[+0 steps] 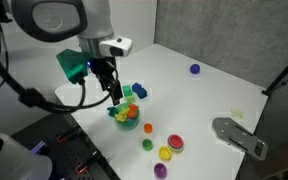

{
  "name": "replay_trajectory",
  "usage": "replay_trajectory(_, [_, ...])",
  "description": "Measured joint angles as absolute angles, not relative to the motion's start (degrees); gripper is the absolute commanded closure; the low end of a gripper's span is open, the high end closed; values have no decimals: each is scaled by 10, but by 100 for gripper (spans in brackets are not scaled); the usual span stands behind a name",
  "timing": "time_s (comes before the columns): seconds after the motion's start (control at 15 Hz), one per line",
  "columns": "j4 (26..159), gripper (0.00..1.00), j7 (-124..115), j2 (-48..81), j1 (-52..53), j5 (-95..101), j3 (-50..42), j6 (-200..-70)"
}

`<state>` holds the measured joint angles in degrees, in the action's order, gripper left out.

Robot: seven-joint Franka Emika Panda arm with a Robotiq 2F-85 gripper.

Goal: Put the yellow bowl in the pink bowl

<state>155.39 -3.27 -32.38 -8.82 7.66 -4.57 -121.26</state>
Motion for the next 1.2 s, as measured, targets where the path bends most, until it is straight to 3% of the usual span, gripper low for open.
replay_trajectory(0.8, [1481, 0, 78, -50, -155, 132, -150, -1482])
replay_trajectory(1.2, [1395, 0, 159, 81, -160, 26, -164, -1512])
